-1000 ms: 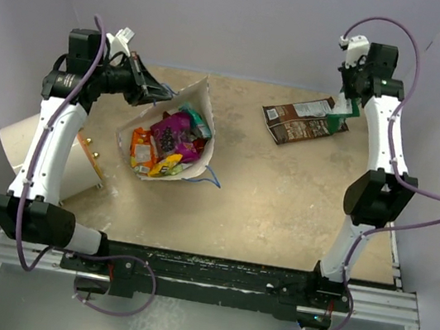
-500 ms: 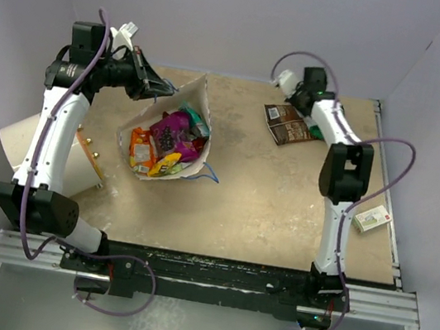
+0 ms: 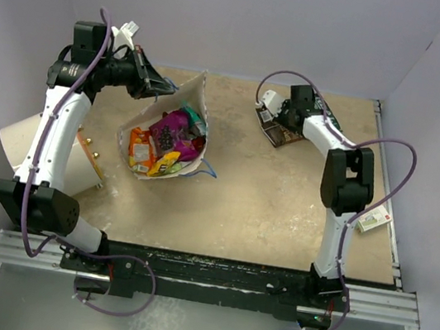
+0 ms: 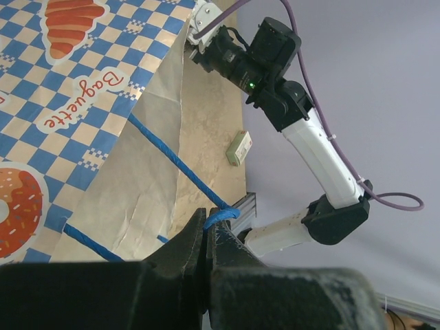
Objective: Take the snacks out of the paper bag
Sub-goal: Place the snack at the center of the board.
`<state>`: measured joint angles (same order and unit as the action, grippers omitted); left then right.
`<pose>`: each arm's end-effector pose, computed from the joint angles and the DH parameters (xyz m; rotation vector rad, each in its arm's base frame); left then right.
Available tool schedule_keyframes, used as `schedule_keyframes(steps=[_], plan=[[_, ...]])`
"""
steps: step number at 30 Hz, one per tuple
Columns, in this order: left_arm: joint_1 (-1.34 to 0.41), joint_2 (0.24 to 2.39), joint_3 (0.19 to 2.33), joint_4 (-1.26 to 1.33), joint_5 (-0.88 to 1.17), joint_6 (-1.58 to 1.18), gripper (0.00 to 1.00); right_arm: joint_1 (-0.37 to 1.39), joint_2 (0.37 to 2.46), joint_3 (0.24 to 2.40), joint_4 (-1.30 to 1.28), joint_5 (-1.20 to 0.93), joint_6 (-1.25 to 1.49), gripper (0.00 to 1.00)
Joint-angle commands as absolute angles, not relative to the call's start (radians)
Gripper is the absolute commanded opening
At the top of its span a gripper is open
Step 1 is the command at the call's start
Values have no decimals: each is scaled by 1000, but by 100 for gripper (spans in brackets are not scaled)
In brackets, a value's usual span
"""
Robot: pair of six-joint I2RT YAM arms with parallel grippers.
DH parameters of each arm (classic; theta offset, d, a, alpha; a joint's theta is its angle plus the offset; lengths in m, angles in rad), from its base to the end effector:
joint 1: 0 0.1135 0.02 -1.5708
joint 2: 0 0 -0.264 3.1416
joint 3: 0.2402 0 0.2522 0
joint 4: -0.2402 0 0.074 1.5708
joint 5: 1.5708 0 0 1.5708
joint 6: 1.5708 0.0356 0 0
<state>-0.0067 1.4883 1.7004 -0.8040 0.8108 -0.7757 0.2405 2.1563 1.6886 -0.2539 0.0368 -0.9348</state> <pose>0.3067 -0.0279 0.4319 -0.3572 2.2173 -1.3134 0.4800 0.1164 0.2043 -1.2727 1.9454 -0.3978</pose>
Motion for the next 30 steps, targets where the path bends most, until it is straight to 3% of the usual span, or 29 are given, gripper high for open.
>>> schedule_keyframes(steps=[1, 7, 9, 12, 14, 17, 21, 23, 24, 25, 26, 27, 30], plan=[[-2, 1473, 1686, -723, 851, -813, 0, 234, 2065, 1629, -145, -17, -944, 13], [-2, 1465, 1691, -722, 850, -816, 0, 232, 2066, 1630, -135, -43, -907, 16], [-2, 1458, 1691, -726, 850, -814, 0, 232, 2054, 1631, -114, -35, -858, 25], [-2, 1447, 1681, -722, 845, -819, 0, 236, 2036, 1674, -145, -201, -544, 39], [-2, 1440, 1674, -702, 848, -835, 0, 236, 2052, 1733, -246, -375, -312, 36], [-2, 1425, 1675, -677, 845, -852, 0, 245, 2024, 1660, -189, -595, -49, 34], [-3, 1398, 1670, -676, 844, -856, 0, 247, 1855, 1484, -26, -694, 233, 44], [-3, 1379, 1654, -676, 839, -858, 0, 247, 1818, 1526, -110, -688, 219, 47], [-3, 1369, 1641, -671, 842, -862, 0, 246, 1804, 1558, -190, -677, 194, 52], [-4, 1358, 1629, -664, 846, -867, 0, 247, 1791, 1589, -261, -661, 176, 63], [-6, 1347, 1616, -655, 851, -874, 0, 247, 1773, 1617, -321, -618, 159, 87], [-10, 1336, 1603, -643, 857, -881, 0, 248, 1753, 1634, -354, -570, 162, 99], [-45, 1311, 1569, -619, 858, -895, 0, 249, 1674, 1628, -436, -557, 176, 100]])
